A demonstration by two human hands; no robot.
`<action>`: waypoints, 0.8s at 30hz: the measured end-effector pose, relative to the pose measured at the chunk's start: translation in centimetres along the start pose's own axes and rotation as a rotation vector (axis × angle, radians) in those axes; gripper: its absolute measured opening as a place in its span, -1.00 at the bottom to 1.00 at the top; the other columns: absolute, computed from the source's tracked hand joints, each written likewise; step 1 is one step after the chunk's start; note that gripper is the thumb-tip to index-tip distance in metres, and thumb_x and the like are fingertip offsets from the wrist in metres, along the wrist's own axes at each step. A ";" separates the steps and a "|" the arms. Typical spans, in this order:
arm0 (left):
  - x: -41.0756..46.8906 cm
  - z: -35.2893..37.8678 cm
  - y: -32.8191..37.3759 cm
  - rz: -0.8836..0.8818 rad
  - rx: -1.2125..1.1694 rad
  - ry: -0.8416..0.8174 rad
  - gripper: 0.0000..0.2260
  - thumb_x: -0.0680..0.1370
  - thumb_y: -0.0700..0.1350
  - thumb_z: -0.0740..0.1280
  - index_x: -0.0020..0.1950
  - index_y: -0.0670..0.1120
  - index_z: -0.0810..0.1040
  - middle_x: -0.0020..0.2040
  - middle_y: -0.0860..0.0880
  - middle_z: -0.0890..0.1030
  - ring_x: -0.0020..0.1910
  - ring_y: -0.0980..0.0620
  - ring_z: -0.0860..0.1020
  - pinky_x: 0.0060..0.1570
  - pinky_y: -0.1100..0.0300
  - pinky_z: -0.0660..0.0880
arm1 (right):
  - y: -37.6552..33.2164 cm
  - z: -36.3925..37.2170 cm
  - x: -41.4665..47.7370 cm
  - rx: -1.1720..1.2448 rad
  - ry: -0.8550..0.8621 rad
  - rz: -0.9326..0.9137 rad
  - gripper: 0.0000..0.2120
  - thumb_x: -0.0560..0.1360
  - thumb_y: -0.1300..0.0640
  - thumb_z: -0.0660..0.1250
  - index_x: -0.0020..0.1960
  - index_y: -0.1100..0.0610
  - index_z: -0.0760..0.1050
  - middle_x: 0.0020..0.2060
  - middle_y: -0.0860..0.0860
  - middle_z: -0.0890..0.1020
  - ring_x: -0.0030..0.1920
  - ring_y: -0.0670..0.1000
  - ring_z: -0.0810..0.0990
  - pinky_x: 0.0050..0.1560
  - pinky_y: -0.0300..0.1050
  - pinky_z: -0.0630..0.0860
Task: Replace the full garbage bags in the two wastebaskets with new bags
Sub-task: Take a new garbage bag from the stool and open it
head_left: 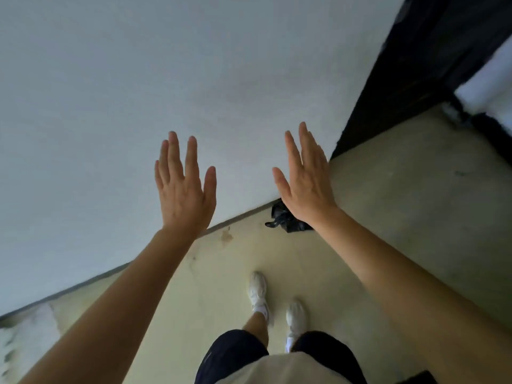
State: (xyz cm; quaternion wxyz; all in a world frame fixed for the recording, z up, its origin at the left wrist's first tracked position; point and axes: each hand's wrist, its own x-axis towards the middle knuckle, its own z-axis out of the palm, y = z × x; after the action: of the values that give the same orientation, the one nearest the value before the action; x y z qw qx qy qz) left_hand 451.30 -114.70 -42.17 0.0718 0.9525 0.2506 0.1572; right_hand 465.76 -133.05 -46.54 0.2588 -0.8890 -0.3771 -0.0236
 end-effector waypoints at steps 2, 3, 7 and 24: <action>-1.5 -5.9 -2.2 -0.048 0.057 0.095 -0.48 0.68 0.06 0.09 0.59 -0.14 0.11 0.59 -0.25 0.04 0.58 -0.23 0.01 0.48 -0.23 0.09 | -4.8 -2.6 2.3 0.035 0.018 -0.114 -0.37 0.66 -0.06 0.13 0.61 0.19 0.01 0.59 0.24 -0.02 0.58 0.23 0.04 0.51 0.20 0.14; -2.5 -8.7 -3.6 -0.078 0.092 0.142 -0.47 0.68 0.05 0.11 0.58 -0.15 0.12 0.59 -0.26 0.05 0.57 -0.24 0.01 0.46 -0.25 0.11 | -7.5 -3.7 3.3 0.061 0.025 -0.166 -0.37 0.66 -0.06 0.12 0.61 0.19 0.00 0.59 0.23 -0.03 0.58 0.22 0.03 0.52 0.20 0.13; -7.8 -19.6 -10.0 -0.233 0.224 0.330 -0.47 0.67 0.04 0.14 0.58 -0.16 0.13 0.58 -0.28 0.05 0.57 -0.26 0.02 0.44 -0.27 0.12 | -19.3 -6.4 5.8 0.129 0.045 -0.409 -0.36 0.66 -0.06 0.12 0.61 0.18 0.00 0.59 0.23 -0.03 0.58 0.23 0.03 0.52 0.21 0.12; -51.1 -49.3 -37.4 -0.958 0.604 0.649 -0.44 0.64 0.12 0.08 0.58 -0.09 0.12 0.61 -0.18 -0.02 0.59 -0.17 -0.07 0.49 -0.25 0.03 | -78.5 3.0 -13.5 0.375 -0.104 -1.291 -0.36 0.64 -0.07 0.14 0.62 0.11 0.00 0.60 0.18 -0.02 0.58 0.17 0.06 0.54 0.20 0.06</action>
State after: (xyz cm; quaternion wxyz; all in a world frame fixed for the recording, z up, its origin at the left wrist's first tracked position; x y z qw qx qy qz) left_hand 375.57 -105.12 -17.33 -0.2164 0.6177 0.6896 0.3100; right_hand 402.09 -94.85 -17.58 0.3241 -0.4252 -0.8426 -0.0648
